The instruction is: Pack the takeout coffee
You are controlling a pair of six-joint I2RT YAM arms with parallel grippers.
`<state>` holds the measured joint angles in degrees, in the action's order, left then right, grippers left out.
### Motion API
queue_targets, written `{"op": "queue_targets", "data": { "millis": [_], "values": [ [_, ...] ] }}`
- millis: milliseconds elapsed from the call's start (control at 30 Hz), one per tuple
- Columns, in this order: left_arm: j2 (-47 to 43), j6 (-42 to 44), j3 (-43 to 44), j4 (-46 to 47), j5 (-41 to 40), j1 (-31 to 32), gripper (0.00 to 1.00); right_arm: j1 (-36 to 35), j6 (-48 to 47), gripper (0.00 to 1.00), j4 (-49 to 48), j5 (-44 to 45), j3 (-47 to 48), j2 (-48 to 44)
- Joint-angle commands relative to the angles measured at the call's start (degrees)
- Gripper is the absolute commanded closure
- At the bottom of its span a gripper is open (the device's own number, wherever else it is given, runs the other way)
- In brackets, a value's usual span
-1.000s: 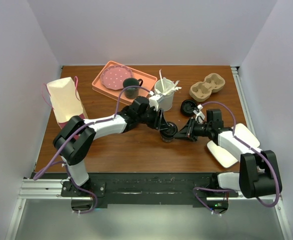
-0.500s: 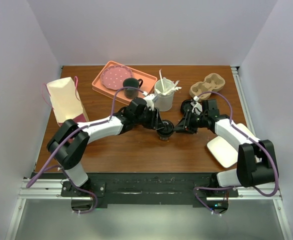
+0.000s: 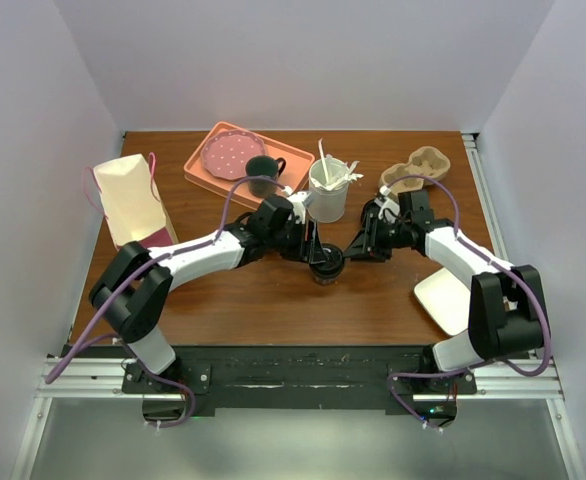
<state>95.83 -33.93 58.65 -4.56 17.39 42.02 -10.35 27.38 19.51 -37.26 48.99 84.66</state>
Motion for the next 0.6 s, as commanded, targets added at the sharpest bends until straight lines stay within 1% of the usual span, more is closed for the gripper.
{"op": "queue_targets", "data": {
  "millis": [0,133,267,433,567],
  "values": [
    [3.0,4.2,-2.9,-24.8,1.1,1.2,0.42,1.4,-4.2,0.62,0.6,7.8,2.9,0.9],
    [3.1,5.1,-0.4,-26.6,0.3,0.7,0.40,1.5,-4.3,0.60,2.5,7.6,4.4,-0.6],
    [3.1,5.5,0.7,-27.3,0.1,-0.5,0.39,1.4,-3.1,0.51,4.3,7.8,5.2,-3.9],
    [2.6,6.4,1.8,-27.2,0.4,-1.8,0.38,-0.1,-0.4,0.44,4.0,6.2,3.8,-7.2],
    [3.8,7.0,3.0,-26.0,0.9,-2.6,0.39,-2.7,0.1,0.43,2.7,7.3,2.2,-8.7]
  ]
}}
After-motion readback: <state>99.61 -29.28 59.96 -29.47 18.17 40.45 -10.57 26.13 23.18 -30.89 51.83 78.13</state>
